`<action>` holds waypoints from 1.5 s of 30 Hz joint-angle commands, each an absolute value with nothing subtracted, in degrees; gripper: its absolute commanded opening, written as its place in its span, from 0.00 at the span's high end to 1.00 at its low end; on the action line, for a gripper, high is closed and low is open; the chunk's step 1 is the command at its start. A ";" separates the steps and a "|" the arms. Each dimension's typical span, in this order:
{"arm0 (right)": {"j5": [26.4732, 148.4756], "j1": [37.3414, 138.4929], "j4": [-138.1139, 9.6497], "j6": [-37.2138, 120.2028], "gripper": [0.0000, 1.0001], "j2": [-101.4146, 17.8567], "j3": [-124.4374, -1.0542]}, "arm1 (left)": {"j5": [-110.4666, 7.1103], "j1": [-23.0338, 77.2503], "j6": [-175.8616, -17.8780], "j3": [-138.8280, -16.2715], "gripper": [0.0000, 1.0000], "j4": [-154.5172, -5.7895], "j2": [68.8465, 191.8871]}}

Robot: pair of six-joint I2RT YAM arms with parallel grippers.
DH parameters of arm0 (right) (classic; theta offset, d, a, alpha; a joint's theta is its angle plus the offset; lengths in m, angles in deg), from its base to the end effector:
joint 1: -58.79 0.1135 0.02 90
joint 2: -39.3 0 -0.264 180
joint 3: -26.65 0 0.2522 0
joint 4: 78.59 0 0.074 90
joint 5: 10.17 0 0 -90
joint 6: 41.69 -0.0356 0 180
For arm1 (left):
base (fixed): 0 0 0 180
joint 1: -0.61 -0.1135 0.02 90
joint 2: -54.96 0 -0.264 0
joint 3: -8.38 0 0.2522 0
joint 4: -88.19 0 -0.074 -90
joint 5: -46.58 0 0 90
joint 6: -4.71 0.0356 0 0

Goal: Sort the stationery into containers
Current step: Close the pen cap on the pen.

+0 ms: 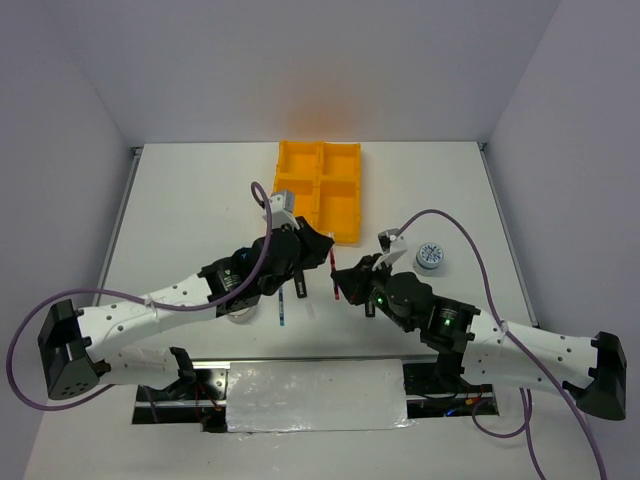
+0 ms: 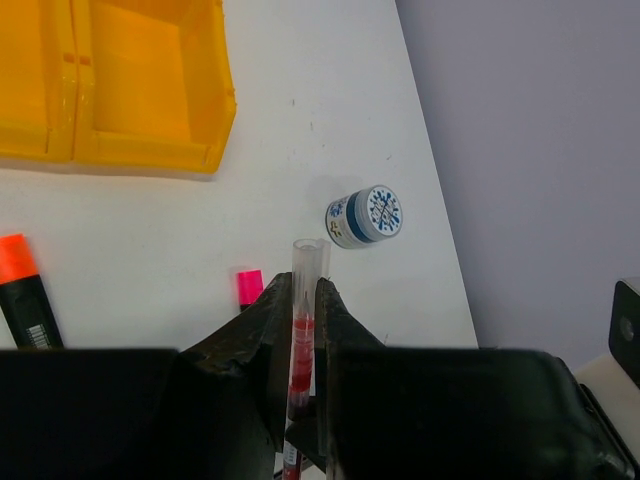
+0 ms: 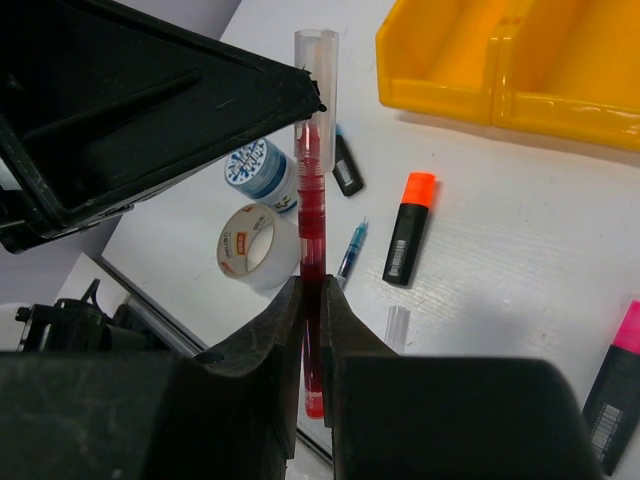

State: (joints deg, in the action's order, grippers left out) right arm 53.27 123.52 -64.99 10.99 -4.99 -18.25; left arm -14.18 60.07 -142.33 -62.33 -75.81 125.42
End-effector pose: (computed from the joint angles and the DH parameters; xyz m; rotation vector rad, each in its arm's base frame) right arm 0.0939 0.1617 0.2767 -0.0995 1.8546 0.8580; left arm 0.1598 -0.2366 0.3349 -0.3321 1.8910 -0.9539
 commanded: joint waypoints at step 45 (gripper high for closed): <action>56.45 123.83 -87.94 29.06 1.00 -3.06 -19.89 | -18.89 61.69 -125.54 -55.83 0.58 -86.58 116.31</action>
State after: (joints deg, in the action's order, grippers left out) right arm 56.83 123.80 -81.30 27.67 -3.90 -18.03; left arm -17.57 61.47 -126.17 -56.25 -87.96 117.81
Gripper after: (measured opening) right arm 0.133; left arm 0.415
